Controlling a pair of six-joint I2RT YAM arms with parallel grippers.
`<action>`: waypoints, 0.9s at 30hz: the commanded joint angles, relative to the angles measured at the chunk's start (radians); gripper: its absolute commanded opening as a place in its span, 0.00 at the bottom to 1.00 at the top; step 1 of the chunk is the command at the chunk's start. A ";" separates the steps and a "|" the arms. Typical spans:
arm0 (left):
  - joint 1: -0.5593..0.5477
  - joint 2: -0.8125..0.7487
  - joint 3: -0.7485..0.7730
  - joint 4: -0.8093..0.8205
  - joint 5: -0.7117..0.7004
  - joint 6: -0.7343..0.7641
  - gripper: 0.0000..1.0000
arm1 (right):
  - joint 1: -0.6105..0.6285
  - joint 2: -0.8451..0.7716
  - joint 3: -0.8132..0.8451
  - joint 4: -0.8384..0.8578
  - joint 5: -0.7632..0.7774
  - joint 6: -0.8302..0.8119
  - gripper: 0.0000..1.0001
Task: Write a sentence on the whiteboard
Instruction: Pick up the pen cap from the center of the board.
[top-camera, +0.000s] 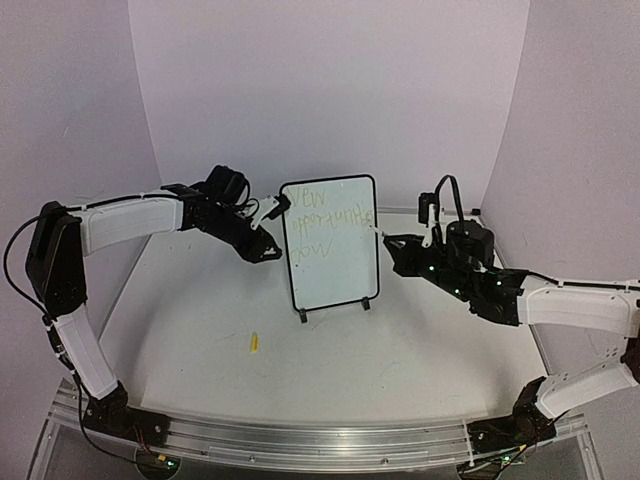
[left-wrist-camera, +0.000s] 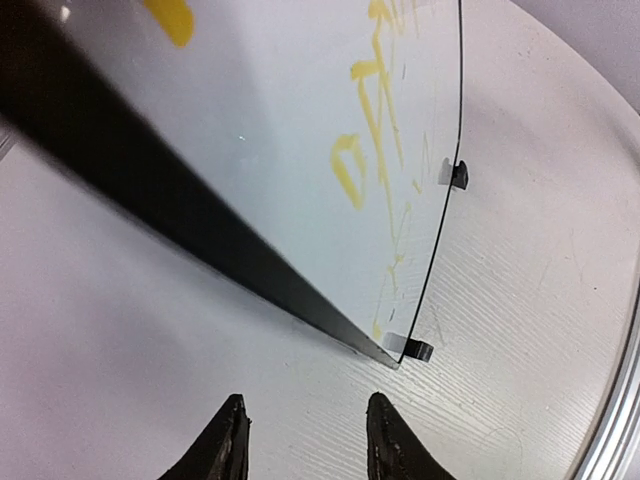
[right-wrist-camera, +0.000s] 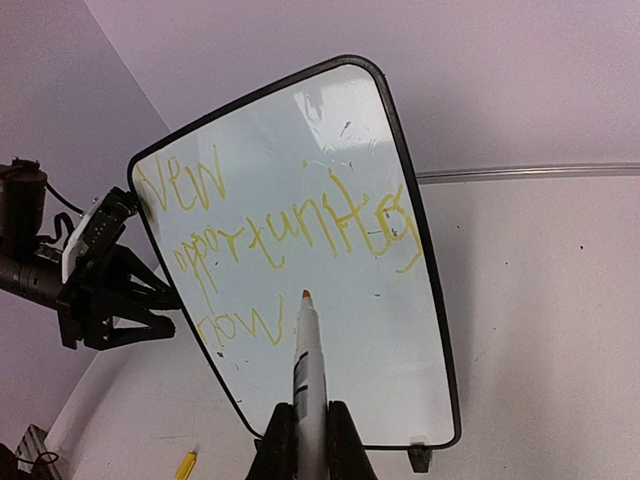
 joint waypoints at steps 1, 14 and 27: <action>0.002 -0.062 -0.021 0.049 -0.045 0.002 0.41 | -0.002 -0.039 -0.011 0.012 0.019 -0.020 0.00; 0.004 -0.292 -0.253 0.398 -0.277 -0.083 0.55 | -0.001 -0.072 0.012 -0.103 0.057 -0.009 0.00; 0.001 -0.399 -0.348 0.270 -0.584 -0.626 0.71 | -0.001 -0.132 -0.050 -0.161 -0.079 0.024 0.00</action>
